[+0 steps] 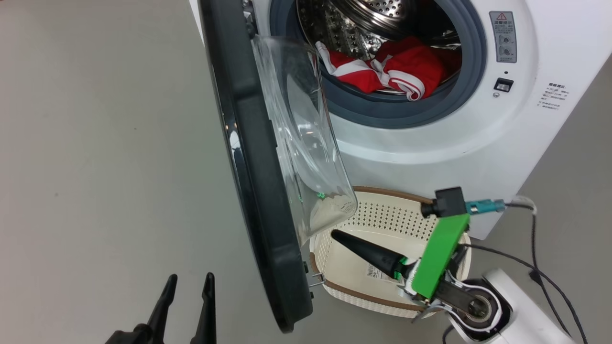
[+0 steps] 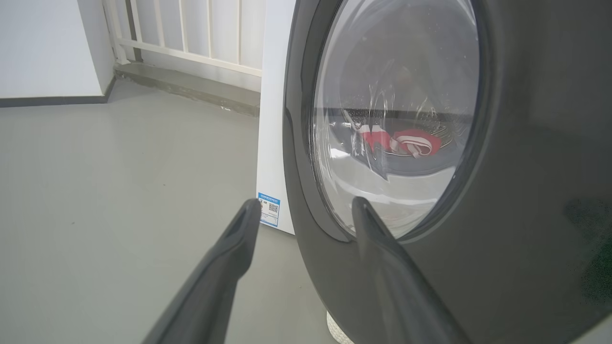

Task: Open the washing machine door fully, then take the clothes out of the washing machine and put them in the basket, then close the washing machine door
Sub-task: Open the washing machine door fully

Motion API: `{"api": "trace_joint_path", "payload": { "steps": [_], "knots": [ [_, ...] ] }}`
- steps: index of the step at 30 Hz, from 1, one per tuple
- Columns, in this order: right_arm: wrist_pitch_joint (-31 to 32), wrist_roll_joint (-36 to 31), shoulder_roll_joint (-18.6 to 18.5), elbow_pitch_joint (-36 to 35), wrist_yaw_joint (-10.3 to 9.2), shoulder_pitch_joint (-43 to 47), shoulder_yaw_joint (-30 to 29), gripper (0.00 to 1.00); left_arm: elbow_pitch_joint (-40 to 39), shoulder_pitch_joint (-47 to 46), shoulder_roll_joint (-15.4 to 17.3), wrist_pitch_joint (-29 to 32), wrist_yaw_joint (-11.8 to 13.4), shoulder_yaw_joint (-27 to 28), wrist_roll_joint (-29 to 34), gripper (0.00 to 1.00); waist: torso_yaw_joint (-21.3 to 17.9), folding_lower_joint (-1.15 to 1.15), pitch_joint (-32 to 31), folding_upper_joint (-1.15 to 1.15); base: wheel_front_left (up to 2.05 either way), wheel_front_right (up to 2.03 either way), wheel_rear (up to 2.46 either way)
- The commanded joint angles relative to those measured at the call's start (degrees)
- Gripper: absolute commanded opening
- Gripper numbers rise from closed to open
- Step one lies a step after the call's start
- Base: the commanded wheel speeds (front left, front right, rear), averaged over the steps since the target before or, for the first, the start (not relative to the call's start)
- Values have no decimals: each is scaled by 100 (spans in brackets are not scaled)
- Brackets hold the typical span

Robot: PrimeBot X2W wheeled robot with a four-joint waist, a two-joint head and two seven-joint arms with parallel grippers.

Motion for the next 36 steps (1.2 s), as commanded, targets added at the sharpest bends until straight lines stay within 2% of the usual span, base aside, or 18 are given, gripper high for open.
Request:
{"api": "trace_joint_path", "payload": {
  "steps": [1, 9, 15, 24, 25, 29, 34, 36],
  "knots": [
    [-116, -99, -11, -92, 45, 60, 23, 100, -164, -123, 43, -70, 6, 216, 7, 100, -17, 0, -1, 0, 0, 0, 0],
    [-917, -269, -337, 171, 45, 330, 19, 100, -164, -110, 43, -70, 4, 277, -12, 100, -91, 0, 5, 0, 0, 0, 0],
    [-1491, -525, -655, 397, 45, 492, 304, 100, -150, -83, 43, -70, -5, 312, 9, 100, -124, 0, -37, 0, 0, 0, 0],
    [-3211, -1160, -1219, 744, 45, 553, 942, 100, -141, -14, 43, -70, -36, 390, 71, 100, -174, 0, -112, 0, 0, 0, 0],
    [-3211, -1160, -1219, 744, 45, 553, 942, 100, -141, -14, 43, -70, -36, 390, 71, 100, -174, 0, -112, 0, 0, 0, 0],
    [-3871, -1434, -1438, 921, 45, 489, 1371, 100, -125, 13, 43, -70, -64, 424, 103, 100, -193, 0, -146, 0, 0, 0, 0],
    [-4176, -1840, -1520, 1159, 45, 413, 1604, 100, -111, 36, 43, -70, -86, 462, 125, 100, -225, 0, -181, 0, 0, 0, 0],
    [-4184, -2106, -1472, 1152, 45, 410, 1381, 100, -116, 40, 43, -70, -86, 478, 129, 100, -246, 0, -184, 0, 0, 0, 0]
  ]
}}
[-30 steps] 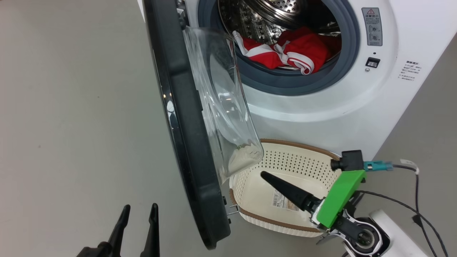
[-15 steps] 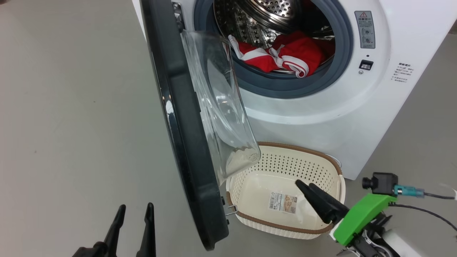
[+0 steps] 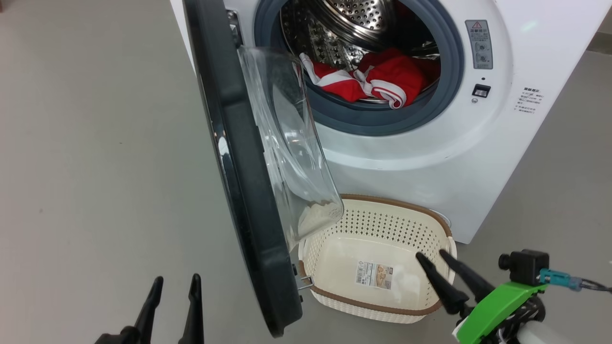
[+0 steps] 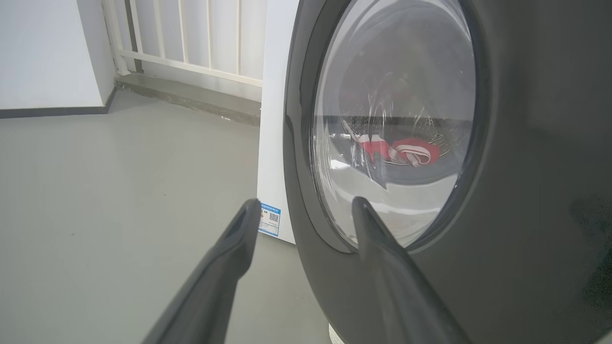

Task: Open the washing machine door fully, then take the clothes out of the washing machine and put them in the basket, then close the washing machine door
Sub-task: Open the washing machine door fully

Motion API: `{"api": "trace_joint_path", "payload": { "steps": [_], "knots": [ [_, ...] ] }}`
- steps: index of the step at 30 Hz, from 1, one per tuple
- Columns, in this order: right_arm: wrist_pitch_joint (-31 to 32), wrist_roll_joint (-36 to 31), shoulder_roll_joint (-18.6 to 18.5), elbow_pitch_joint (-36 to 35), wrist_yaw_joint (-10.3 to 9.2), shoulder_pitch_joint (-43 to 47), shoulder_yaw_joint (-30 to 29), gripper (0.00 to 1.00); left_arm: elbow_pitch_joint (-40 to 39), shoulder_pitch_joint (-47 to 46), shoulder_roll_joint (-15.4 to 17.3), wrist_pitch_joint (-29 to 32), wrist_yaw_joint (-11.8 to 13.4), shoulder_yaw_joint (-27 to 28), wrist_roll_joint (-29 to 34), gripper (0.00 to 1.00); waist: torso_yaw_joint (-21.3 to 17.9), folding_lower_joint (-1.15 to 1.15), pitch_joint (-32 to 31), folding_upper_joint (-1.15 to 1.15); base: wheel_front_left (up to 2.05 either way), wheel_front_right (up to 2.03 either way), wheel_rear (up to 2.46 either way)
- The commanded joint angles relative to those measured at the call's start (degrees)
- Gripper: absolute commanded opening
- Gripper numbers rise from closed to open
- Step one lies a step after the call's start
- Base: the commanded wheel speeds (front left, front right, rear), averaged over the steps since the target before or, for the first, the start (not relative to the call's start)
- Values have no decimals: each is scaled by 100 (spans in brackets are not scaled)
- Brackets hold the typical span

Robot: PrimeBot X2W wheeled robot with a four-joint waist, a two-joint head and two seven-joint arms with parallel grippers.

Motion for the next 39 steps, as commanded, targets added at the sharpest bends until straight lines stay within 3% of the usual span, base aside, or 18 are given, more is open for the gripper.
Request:
{"api": "trace_joint_path", "payload": {
  "steps": [1, 20, 27, 39],
  "knots": [
    [-80, -280, -7, -113, 44, -51, -151, 100, -133, 1, 43, -70, -33, 209, 63, 100, -13, 0, -6, 0, 0, 0, 0],
    [-84, -3660, 834, -952, 44, 1086, -2372, 100, -171, 17, 43, -70, -19, 234, 56, 100, 17, 0, -78, 0, 0, 0, 0],
    [-84, -4202, 1082, -1094, 44, 1418, -2907, 100, -173, 1, 43, -70, -10, 239, 41, 100, 17, 0, -81, 0, 0, 0, 0],
    [-84, -4290, 1189, -1010, 44, 1521, -3004, 100, -168, -14, 43, -70, -4, 253, 23, 100, -15, 0, -99, 0, 0, 0, 0]
  ]
}}
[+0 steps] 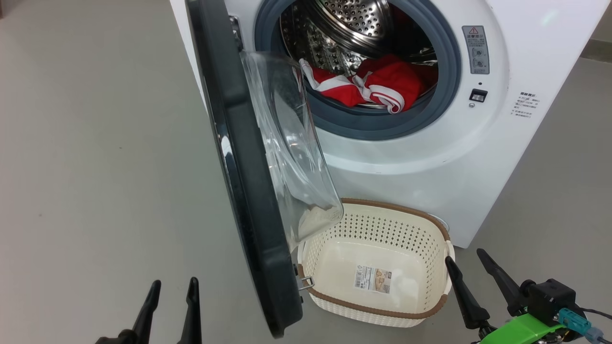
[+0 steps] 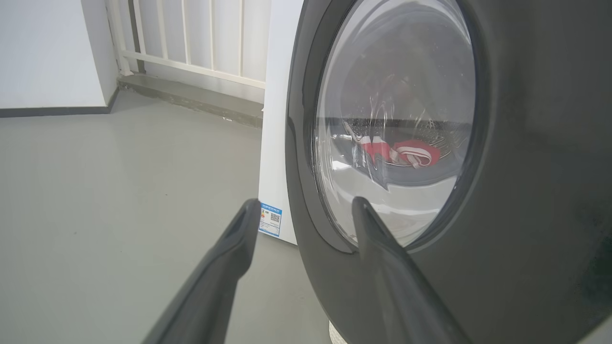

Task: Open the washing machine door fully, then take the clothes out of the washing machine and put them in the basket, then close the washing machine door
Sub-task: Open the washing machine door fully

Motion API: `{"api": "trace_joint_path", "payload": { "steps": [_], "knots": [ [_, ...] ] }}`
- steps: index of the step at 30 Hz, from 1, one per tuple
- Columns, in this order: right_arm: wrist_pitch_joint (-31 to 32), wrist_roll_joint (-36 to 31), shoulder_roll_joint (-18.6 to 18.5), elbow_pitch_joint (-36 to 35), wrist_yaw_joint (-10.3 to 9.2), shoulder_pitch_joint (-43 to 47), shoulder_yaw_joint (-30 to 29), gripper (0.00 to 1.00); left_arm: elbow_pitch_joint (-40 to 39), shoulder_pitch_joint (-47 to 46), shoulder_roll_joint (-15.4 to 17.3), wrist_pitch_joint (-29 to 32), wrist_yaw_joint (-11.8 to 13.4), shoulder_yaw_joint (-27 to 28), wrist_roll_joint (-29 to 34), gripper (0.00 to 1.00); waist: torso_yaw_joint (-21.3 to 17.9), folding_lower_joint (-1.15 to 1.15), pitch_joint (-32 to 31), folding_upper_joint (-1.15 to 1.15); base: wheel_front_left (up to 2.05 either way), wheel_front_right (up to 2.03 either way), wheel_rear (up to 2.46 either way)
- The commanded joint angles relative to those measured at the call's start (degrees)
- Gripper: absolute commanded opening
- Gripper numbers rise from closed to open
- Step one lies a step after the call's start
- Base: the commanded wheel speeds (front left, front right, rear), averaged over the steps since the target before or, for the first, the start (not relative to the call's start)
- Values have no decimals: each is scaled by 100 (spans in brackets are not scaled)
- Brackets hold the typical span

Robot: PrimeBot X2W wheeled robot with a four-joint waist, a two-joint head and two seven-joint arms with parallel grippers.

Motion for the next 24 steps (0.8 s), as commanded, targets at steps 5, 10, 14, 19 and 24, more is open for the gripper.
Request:
{"api": "trace_joint_path", "payload": {
  "steps": [5, 10, 14, 19, 24],
  "knots": [
    [-53, -68, -28, -137, 36, -67, 52, 100, -166, -132, 42, -70, 6, 202, 2, 94, 5, 0, -13, 0, 0, 0, 0],
    [-53, -74, -24, -147, 36, -64, 62, 100, -368, -209, 42, -70, 20, 249, -125, 0, 10, 0, -25, 0, 0, 0, 0],
    [-53, -82, -24, -155, 36, -72, 69, 100, -838, -335, 42, -70, 44, 291, -160, 0, 11, 0, -10, 0, 0, 0, 0],
    [-53, -97, -35, -178, 36, -103, 78, 100, -1809, -535, 42, -70, 123, 157, -7, 0, -2, 0, 27, 0, 0, 0, 0],
    [-53, -103, -42, -198, 36, -143, 75, 100, -2768, -655, 42, -70, 221, -391, 197, 0, -38, 0, 62, 0, 0, 0, 0]
  ]
}}
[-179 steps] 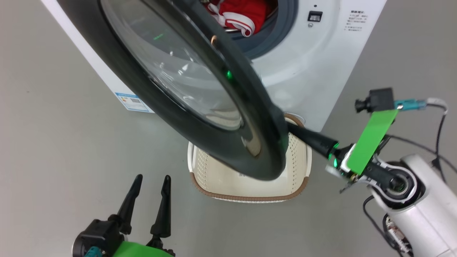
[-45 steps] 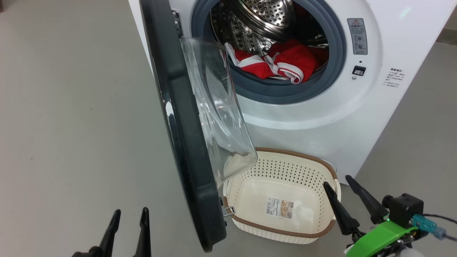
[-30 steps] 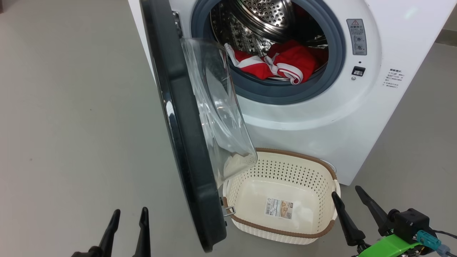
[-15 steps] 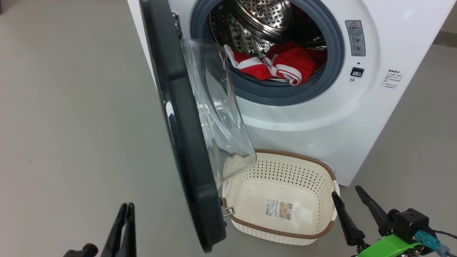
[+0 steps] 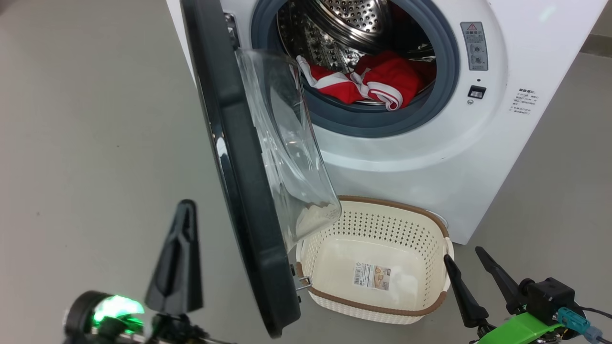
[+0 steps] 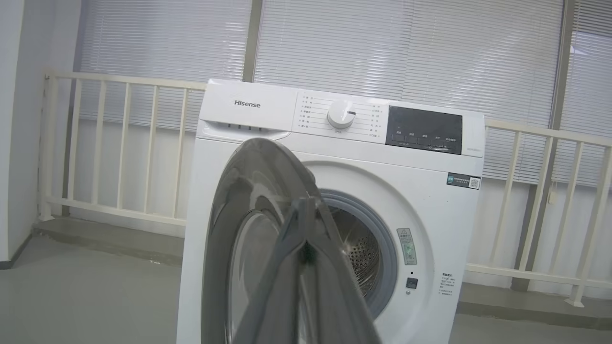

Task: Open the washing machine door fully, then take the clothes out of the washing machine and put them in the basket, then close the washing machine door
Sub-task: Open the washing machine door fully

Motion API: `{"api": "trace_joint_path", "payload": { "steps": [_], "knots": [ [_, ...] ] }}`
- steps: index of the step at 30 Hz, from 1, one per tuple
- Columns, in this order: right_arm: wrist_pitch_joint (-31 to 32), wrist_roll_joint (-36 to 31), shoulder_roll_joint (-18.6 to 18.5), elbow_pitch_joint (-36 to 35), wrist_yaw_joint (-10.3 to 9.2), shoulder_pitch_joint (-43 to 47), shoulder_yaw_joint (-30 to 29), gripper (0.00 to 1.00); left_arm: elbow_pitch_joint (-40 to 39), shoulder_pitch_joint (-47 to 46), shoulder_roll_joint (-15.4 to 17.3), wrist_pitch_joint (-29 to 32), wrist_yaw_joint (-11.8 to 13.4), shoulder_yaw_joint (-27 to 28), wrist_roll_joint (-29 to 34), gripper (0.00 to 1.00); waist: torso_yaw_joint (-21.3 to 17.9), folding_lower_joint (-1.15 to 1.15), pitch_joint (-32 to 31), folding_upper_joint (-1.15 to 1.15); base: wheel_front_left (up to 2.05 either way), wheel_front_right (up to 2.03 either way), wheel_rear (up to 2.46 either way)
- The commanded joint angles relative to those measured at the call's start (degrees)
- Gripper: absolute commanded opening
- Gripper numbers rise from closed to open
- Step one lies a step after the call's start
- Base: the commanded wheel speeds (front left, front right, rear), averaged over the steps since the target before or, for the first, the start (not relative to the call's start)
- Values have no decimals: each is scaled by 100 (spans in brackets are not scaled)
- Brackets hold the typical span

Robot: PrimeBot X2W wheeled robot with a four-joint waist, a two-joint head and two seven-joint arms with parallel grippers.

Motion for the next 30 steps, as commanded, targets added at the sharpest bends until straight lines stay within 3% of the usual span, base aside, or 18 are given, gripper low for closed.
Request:
{"api": "trace_joint_path", "payload": {
  "steps": [1, 6, 9, 12, 18, 30],
  "knots": [
    [-52, -60, -65, -149, 36, -143, 79, 100, -276, -234, 33, -26, 61, 40, 56, 0, -14, 0, 13, 0, 0, 0, 0],
    [-52, -49, -66, -157, 36, -167, 80, 100, -378, -184, 33, -26, -2, -865, 211, 0, -35, 0, 37, 0, 0, 0, 0],
    [-52, -46, -56, -147, 36, -174, 84, 100, 44, -108, 33, -26, -81, -1481, -56, 0, -47, 0, 40, 0, 0, 0, 0],
    [-52, -44, -51, -144, 36, -185, 100, 100, 498, -42, 33, -26, -170, -1746, -413, 0, -62, 0, 42, 0, 0, 0, 0],
    [-52, -47, -56, -155, 36, -195, 94, 100, 1159, -35, 33, -26, -278, -1735, -956, 0, -65, 0, 54, 0, 0, 0, 0],
    [-52, -55, -27, -176, 36, -144, 86, 100, 1983, -94, 33, -26, -260, -1323, -1083, 0, -38, 0, 7, 0, 0, 0, 0]
  ]
}}
